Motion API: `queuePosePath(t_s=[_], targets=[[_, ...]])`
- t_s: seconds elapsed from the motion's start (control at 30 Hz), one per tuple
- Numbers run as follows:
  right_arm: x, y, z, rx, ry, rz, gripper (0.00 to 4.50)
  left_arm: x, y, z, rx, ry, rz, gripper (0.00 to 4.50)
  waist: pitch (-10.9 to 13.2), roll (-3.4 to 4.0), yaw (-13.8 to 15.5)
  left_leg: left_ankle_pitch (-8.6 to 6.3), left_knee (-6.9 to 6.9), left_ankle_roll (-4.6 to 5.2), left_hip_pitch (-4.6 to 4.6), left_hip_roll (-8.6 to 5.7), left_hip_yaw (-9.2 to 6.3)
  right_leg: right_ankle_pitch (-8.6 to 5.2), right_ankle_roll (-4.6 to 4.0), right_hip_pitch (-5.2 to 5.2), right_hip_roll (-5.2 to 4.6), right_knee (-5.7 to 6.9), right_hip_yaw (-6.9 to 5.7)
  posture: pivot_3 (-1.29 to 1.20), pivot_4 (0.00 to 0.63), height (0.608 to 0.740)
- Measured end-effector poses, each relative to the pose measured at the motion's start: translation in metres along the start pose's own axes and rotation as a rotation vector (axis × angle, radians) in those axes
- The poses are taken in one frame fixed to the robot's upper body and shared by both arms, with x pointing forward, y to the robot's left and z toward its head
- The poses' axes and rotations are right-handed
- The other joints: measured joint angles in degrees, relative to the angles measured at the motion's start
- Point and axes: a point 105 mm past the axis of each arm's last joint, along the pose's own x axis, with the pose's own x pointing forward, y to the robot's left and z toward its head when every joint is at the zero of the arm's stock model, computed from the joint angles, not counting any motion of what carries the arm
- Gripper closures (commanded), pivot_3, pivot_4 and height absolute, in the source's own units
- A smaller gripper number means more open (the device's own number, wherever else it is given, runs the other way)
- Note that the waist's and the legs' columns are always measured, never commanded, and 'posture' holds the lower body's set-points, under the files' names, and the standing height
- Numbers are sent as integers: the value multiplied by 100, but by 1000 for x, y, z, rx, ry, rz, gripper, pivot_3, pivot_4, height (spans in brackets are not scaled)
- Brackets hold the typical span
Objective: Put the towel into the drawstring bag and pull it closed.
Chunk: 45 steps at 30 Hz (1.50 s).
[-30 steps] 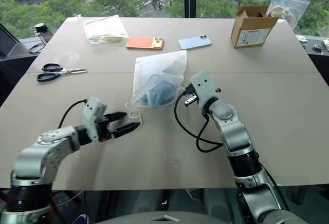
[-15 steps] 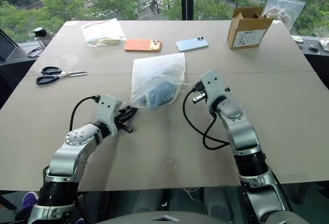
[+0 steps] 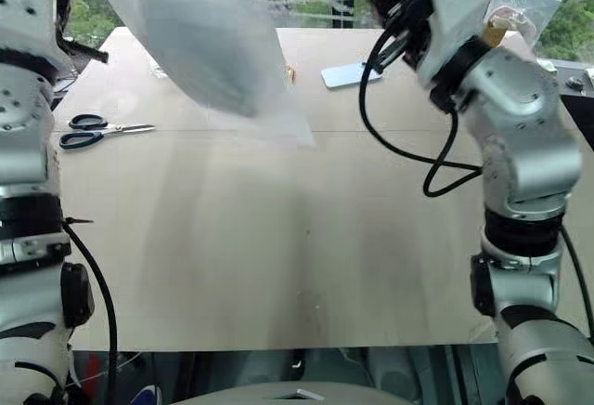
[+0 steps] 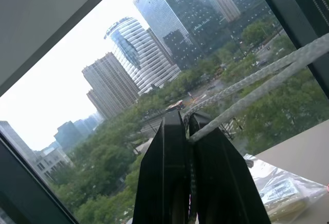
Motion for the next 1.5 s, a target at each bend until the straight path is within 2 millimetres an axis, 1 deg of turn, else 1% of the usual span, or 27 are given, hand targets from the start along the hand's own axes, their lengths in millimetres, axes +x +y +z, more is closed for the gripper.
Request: queuePosePath(t_s=[0.07,0.13,0.27,0.3,0.37,0.4,0.43,0.47,0.53,0.57,0.6,0.67,0.7,0.77,0.83,0.93,1.0,1.07,1.13,1.2,1.23,1.27,1.33,1.4,1.43,1.47,1.5], targets=[[-5,-3,-14,10,63,-18,4500,0,-15,-7,-33,17,-54,4452,2,-1,-7,0,3,1,-7,0,2,1,1,-2,0,-3,0,0,150,740],[-7,-7,-19,12,95,-42,4500,0,-28,-7,-39,17,-109,4452,5,-2,-11,-1,6,1,-11,1,1,1,1,-6,0,0,0,0,150,740],[-19,-23,-24,-50,152,-110,4500,0,-34,-12,-74,37,-150,4452,6,-1,-9,-1,7,2,-6,3,-2,1,1,-5,3,8,-3,0,150,740],[-22,-26,-27,-69,174,-115,4500,0,-35,-11,-83,31,-155,4452,8,-3,-6,-1,9,2,-6,4,-4,1,1,-5,3,9,-5,0,150,740],[-20,-28,-21,-25,136,-148,4500,5,-34,-3,-97,7,-159,4452,8,-3,-11,-1,16,2,-6,4,-4,1,1,-4,5,19,-3,0,150,740],[-21,-27,-24,-40,141,-151,4500,6,-39,1,-100,-4,-183,4452,3,-2,-7,-1,16,2,2,3,-4,1,1,4,4,20,-3,0,150,740],[-26,-25,-35,-90,182,-140,4500,3,-45,-3,-94,4,-209,4452,-10,-1,-6,-1,13,3,15,3,-1,0,2,17,3,11,-2,0,150,740],[-35,-23,-56,-106,258,-135,4500,-4,-50,-17,-94,45,-229,4452,-15,-1,-7,-2,13,4,16,3,3,0,2,18,2,7,1,0,150,740],[-41,-27,-82,-40,338,-168,4500,-13,-60,-42,-117,127,-247,4452,8,2,-27,-2,27,5,1,2,11,2,4,-1,2,27,11,0,150,740],[-41,-34,-85,-28,349,-204,4500,-15,-62,-50,-129,156,-243,4452,16,-2,-32,-2,31,5,-5,1,12,2,4,-14,2,43,15,0,150,740],[-45,-50,-85,-42,360,-275,4500,-16,-61,-58,-137,191,-226,4452,16,-3,-28,-2,33,5,-6,0,9,2,4,-18,3,50,13,0,150,740],[-72,-101,-83,-123,408,-503,4500,-24,-47,-83,-149,287,-162,4452,15,-4,2,-2,26,5,0,1,7,1,2,-16,3,47,10,0,150,740],[-88,-121,-85,-139,435,-594,4500,-29,-41,-96,-166,336,-132,4452,14,-4,11,-2,23,5,2,1,7,1,2,-14,2,44,9,0,150,740],[-100,-130,-96,-132,470,-642,4500,-37,-40,-111,-201,400,-119,4452,13,-5,9,-2,23,5,1,2,8,1,2,-12,3,41,9,0,150,740],[-109,-132,-114,-118,515,-659,4500,-43,-45,-118,-231,426,-124,4452,14,-5,1,-2,25,5,0,2,13,1,2,-12,2,42,14,0,150,740],[-114,-136,-121,-117,528,-661,4500,-41,-51,-113,-284,400,-130,4452,14,-4,2,-2,26,5,1,2,12,1,2,-13,1,46,15,0,150,740],[-113,-130,-117,-72,498,-584,4500,-41,-57,-101,-359,350,-158,4452,14,-4,-3,-2,25,5,1,4,12,1,2,-12,3,44,15,0,150,740],[-106,-104,-115,-32,472,-415,4500,-42,-72,-85,-430,298,-235,4452,14,-4,-3,-2,25,5,0,7,8,1,2,-7,5,38,12,0,150,740],[-87,-40,-117,43,432,-115,4500,-46,-112,-57,-490,233,-386,4452,11,-5,-4,-2,27,5,8,9,4,1,2,10,5,31,8,0,150,740],[-80,19,-127,130,437,110,4500,-61,-155,-37,-522,197,-541,4452,11,-5,-8,-3,33,6,11,6,7,2,3,13,4,35,12,0,150,740],[-84,42,-137,161,472,186,4203,-76,-175,-33,-551,208,-624,4495,11,-4,-14,-3,36,7,12,5,8,2,3,13,3,37,16,0,150,740],[-90,51,-146,176,509,210,3885,-89,-188,-36,-574,239,-678,4500,11,-5,-18,-3,38,7,12,5,8,2,3,11,3,39,15,0,150,740],[-105,56,-160,175,578,214,3182,-109,-198,-45,-605,310,-744,4500,11,-5,-10,-3,38,7,15,7,3,1,2,11,5,42,11,0,150,740],[-121,63,-172,185,640,225,2176,-124,-201,-52,-602,361,-794,4500,11,-5,1,-3,37,7,17,9,0,0,1,12,10,44,7,0,150,740],[-125,67,-174,186,648,233,1687,-128,-202,-53,-603,370,-808,4180,11,-4,2,-3,37,7,18,9,0,0,1,12,10,46,7,0,150,740],[-130,74,-176,187,658,251,998,-136,-203,-55,-599,383,-843,3683,11,-4,-4,-3,37,7,20,9,3,0,1,13,10,46,10,0,150,740],[-132,77,-177,187,661,258,691,-139,-203,-56,-600,392,-855,3467,11,-4,-6,-3,37,7,22,9,5,0,2,13,10,46,13,0,150,740]])
